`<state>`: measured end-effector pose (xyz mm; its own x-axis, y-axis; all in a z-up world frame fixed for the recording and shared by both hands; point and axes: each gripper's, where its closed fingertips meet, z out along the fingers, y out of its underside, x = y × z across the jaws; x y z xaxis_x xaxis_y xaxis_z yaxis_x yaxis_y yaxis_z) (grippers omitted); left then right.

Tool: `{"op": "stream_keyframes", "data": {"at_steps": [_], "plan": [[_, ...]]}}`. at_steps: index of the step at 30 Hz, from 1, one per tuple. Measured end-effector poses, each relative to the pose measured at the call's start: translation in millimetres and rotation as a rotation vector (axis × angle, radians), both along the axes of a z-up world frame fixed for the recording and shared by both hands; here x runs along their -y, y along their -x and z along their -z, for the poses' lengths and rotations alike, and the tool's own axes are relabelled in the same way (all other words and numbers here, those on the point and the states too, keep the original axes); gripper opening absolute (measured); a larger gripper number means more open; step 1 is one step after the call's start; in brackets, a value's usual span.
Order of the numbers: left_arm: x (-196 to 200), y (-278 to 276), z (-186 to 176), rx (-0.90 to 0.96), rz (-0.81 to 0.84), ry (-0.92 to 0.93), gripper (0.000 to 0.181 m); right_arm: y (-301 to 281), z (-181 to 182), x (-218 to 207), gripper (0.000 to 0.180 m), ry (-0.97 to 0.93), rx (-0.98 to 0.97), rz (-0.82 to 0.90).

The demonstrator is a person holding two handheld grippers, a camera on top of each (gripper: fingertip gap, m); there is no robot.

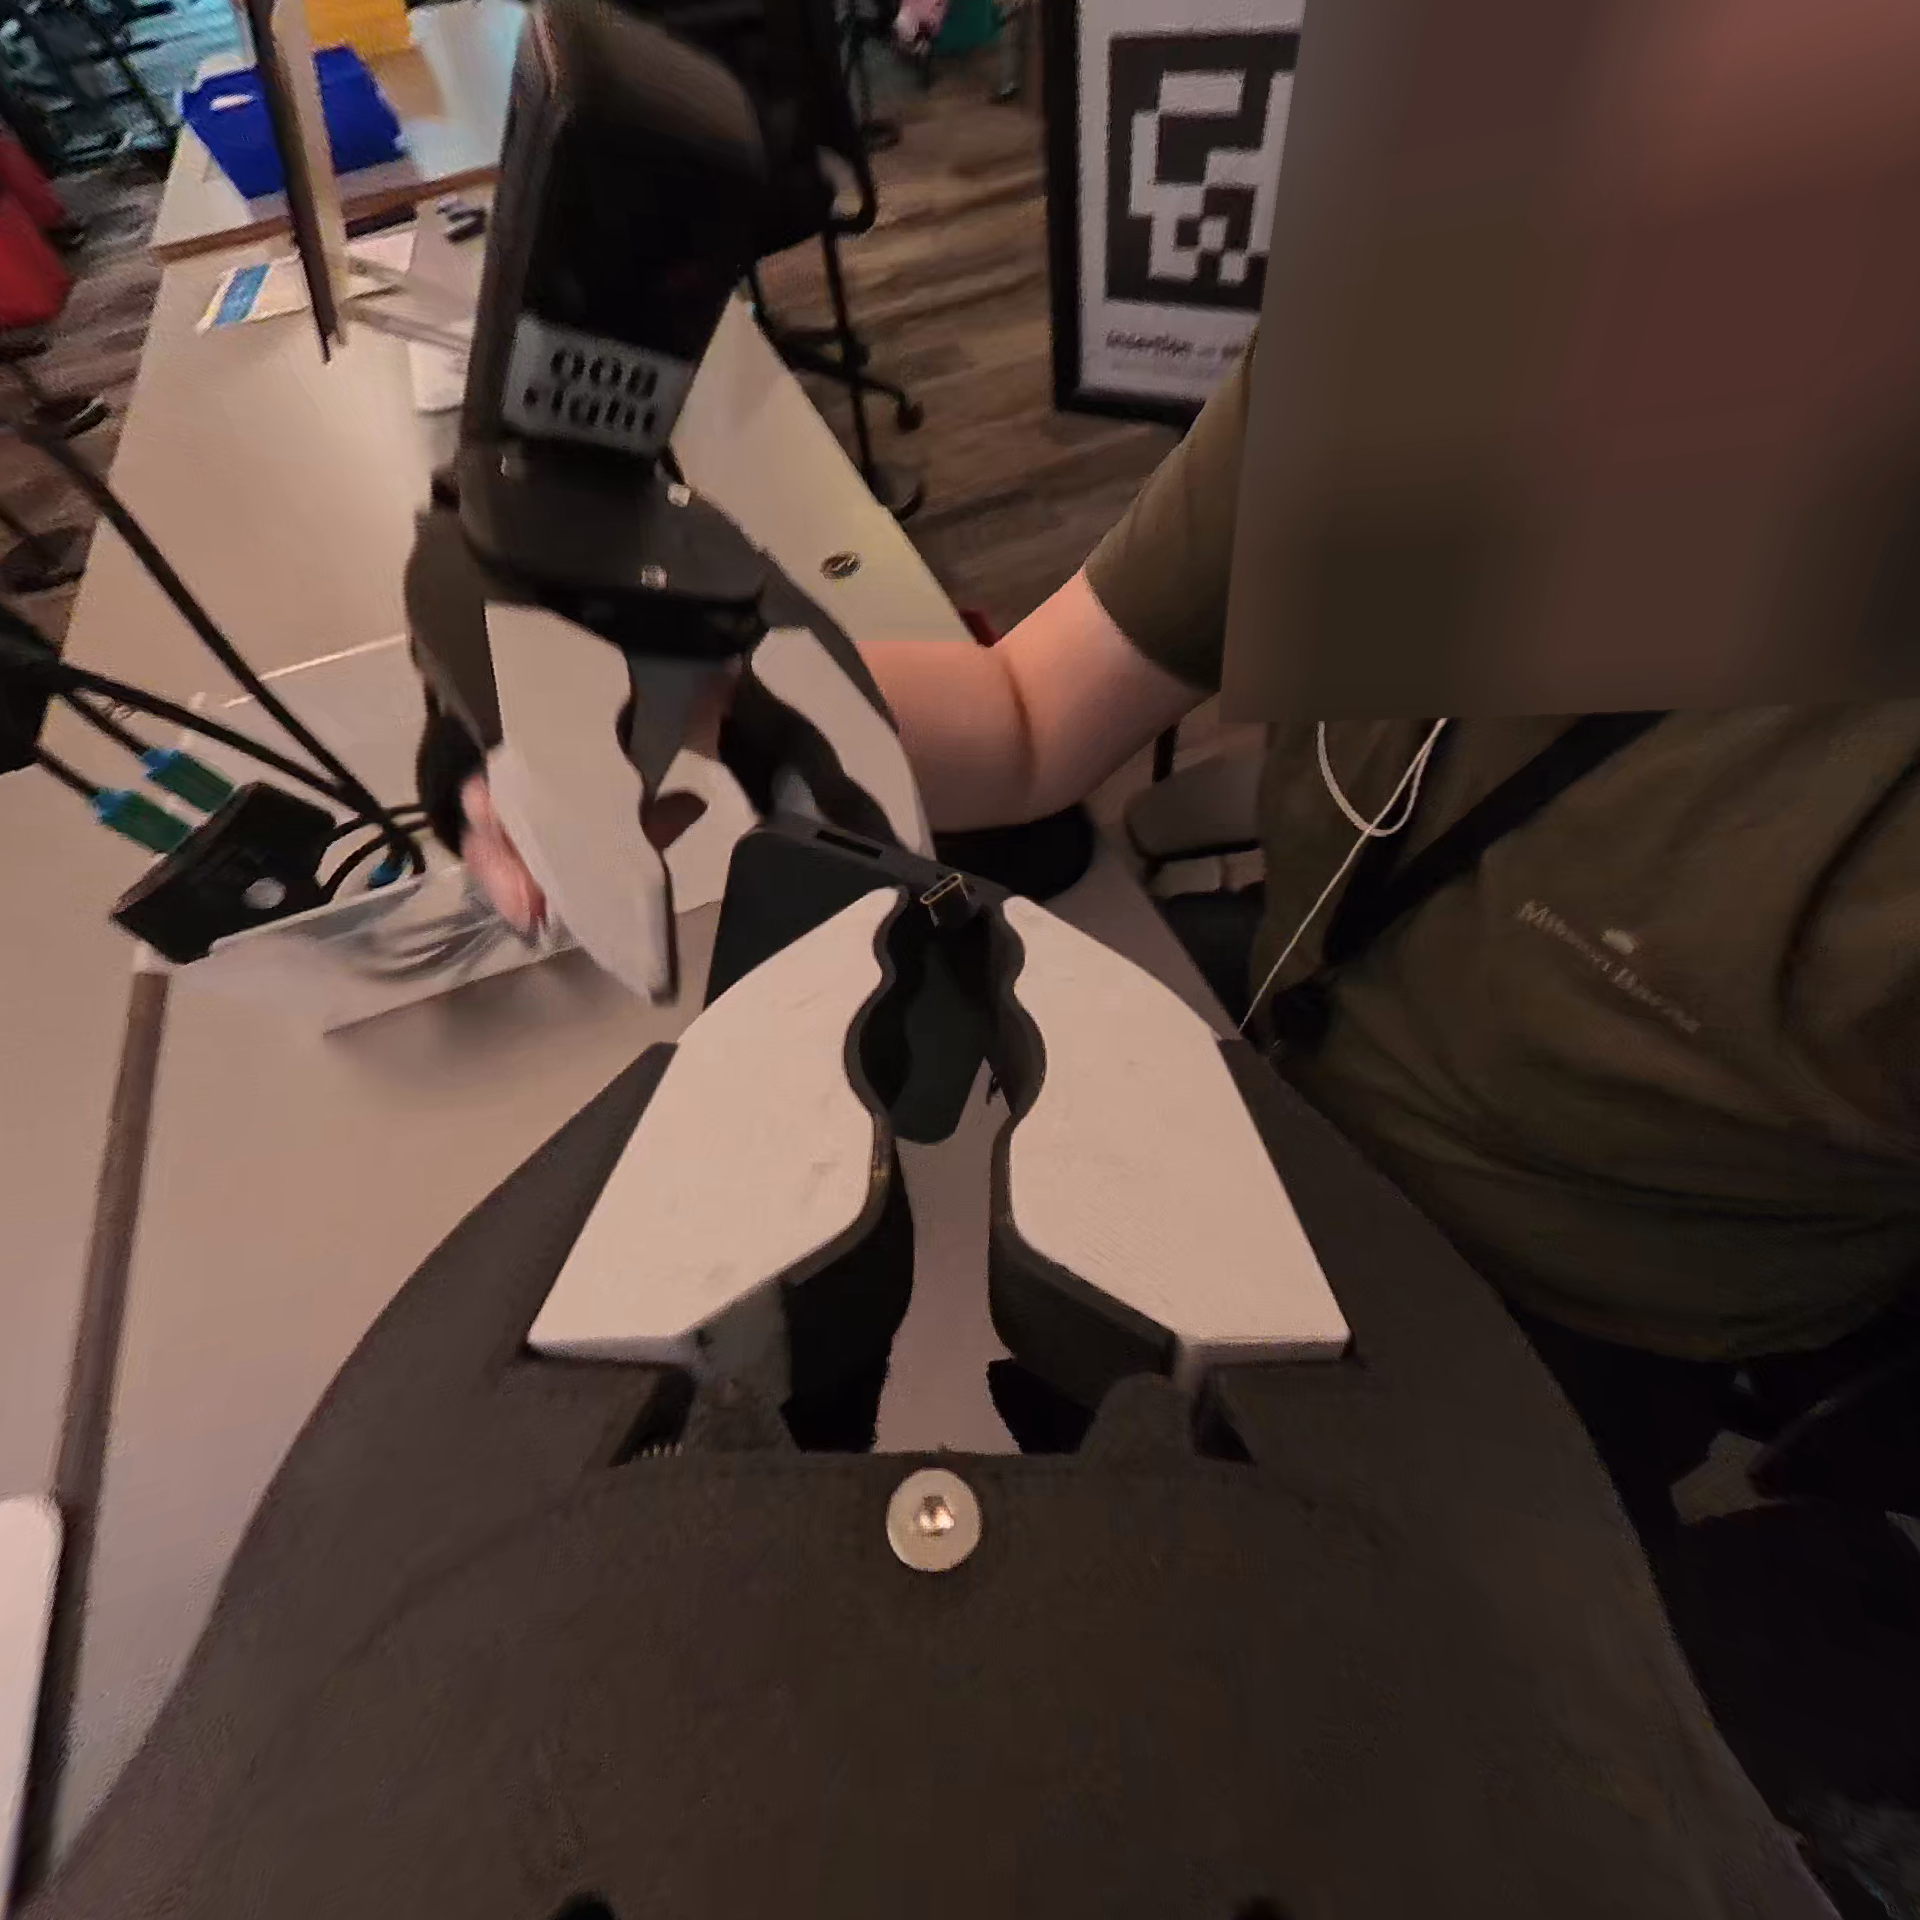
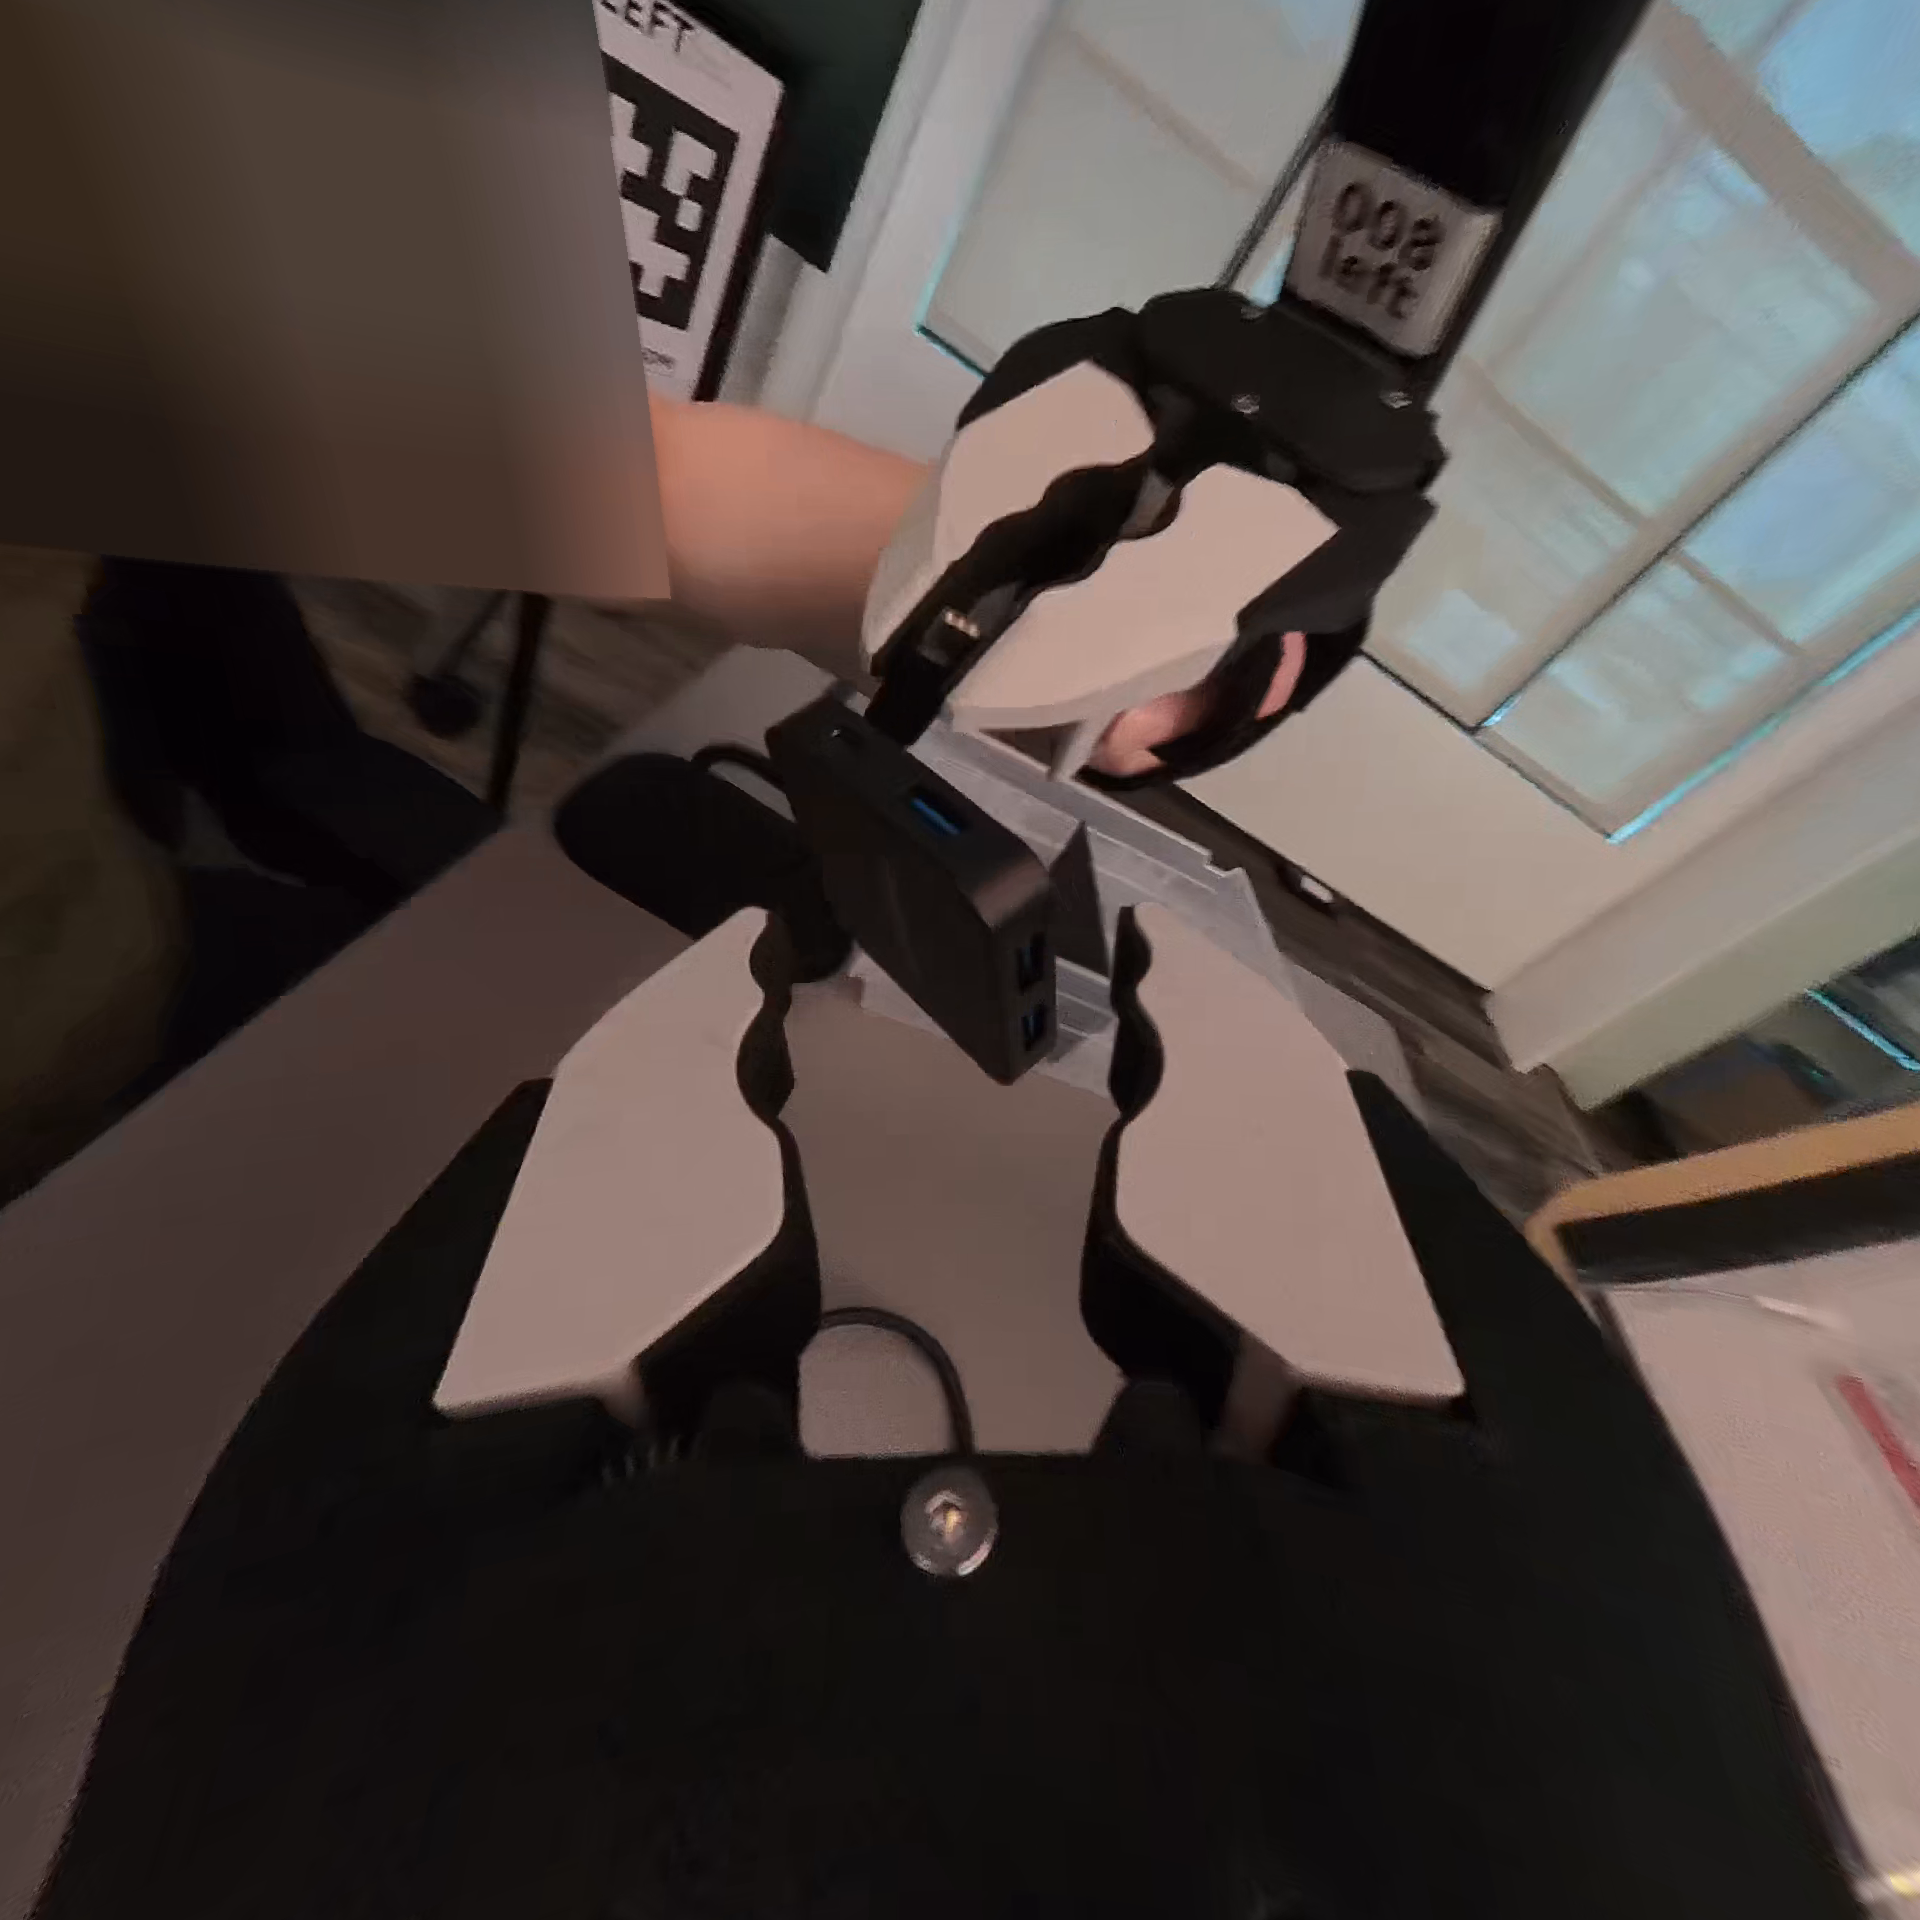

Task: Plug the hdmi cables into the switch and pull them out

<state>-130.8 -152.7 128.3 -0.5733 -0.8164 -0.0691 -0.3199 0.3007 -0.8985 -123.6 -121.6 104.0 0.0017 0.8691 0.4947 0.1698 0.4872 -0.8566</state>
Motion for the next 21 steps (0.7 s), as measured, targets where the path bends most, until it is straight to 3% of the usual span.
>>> {"op": "stream_keyframes", "data": {"at_steps": [1,2,4,6,8,9,12,14,18,21], "plan": [[4,-3,-1,0.009,0.02,0.028,0.011,2,8,-2,0.051,0.015,0.026,-0.01],[6,-5,-2,0.018,0.036,0.049,0.011,2,12,-6,0.031,0.018,0.041,-0.01],[-4,-11,-5,0.047,-0.008,0.069,0.013,0,14,-6,0.023,0.153,0.026,-0.082],[-42,-16,-22,0.144,-0.208,0.074,0.024,-1,9,-20,0.019,0.423,-0.019,-0.107],[-89,-6,-46,0.269,-0.431,0.063,0.048,-3,0,-35,0.014,0.743,-0.113,-0.178],[-110,5,-53,0.313,-0.524,0.031,0.047,-4,2,-50,0.014,0.895,-0.142,-0.166],[-140,36,-58,0.336,-0.696,-0.076,0.063,-5,24,-93,0.014,1.317,-0.22,-0.061],[-144,46,-43,0.267,-0.747,-0.167,0.073,-9,34,-108,0.014,1.532,-0.292,-0.106],[-148,44,9,0.09,-0.823,-0.655,0.072,-15,44,-122,0.014,1.814,-0.388,-0.267],[-133,25,27,0.116,-0.705,-1.126,0.048,-13,49,-121,0.014,1.914,-0.391,-0.372]]}}
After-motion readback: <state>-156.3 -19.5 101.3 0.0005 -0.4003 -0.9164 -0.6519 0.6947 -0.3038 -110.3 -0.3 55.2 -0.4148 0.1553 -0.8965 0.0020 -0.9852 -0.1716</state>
